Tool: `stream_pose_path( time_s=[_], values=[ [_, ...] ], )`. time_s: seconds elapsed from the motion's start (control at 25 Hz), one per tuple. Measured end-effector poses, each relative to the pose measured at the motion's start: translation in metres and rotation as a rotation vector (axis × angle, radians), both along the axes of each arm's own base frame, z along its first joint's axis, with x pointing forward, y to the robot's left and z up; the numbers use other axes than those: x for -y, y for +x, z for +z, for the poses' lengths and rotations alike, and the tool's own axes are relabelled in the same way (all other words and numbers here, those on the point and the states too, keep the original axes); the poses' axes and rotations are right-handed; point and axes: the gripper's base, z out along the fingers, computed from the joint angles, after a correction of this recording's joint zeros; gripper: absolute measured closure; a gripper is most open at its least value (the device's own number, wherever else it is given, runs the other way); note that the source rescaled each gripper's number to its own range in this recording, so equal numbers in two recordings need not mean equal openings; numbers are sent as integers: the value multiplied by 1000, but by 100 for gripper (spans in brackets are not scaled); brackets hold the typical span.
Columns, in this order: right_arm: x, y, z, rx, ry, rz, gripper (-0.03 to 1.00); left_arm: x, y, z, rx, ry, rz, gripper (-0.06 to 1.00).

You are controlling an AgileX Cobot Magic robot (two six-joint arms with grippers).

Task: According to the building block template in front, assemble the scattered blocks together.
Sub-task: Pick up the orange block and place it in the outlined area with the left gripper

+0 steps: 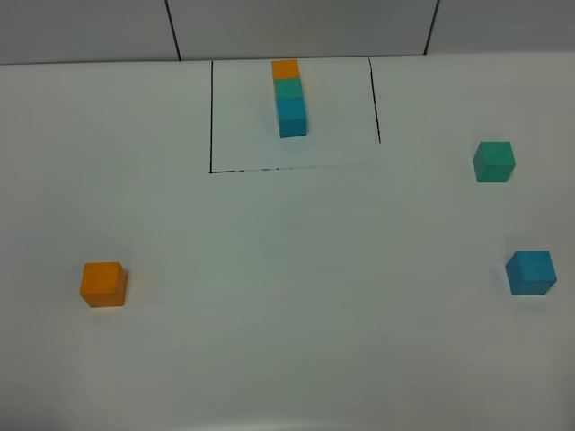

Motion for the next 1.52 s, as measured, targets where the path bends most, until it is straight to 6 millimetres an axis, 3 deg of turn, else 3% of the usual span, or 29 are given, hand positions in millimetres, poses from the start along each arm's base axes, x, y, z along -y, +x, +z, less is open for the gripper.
stream_pose_path(
  time_s=[0.68, 0.88, 1.12, 1.32, 1.52],
  values=[
    [0, 0, 0, 0, 0, 0, 26, 0, 0, 0, -2, 0, 0, 21],
    [0, 0, 0, 0, 0, 0, 26, 0, 11, 0, -74, 4, -1, 13],
    [0, 0, 0, 0, 0, 0, 26, 2, 50, 16, -142, 17, -3, 0],
    [0, 0, 0, 0, 0, 0, 26, 4, 96, 33, -259, 29, -7, -1],
    [0, 0, 0, 0, 0, 0, 26, 6, 147, 27, -445, 35, -8, -1]
  ],
)
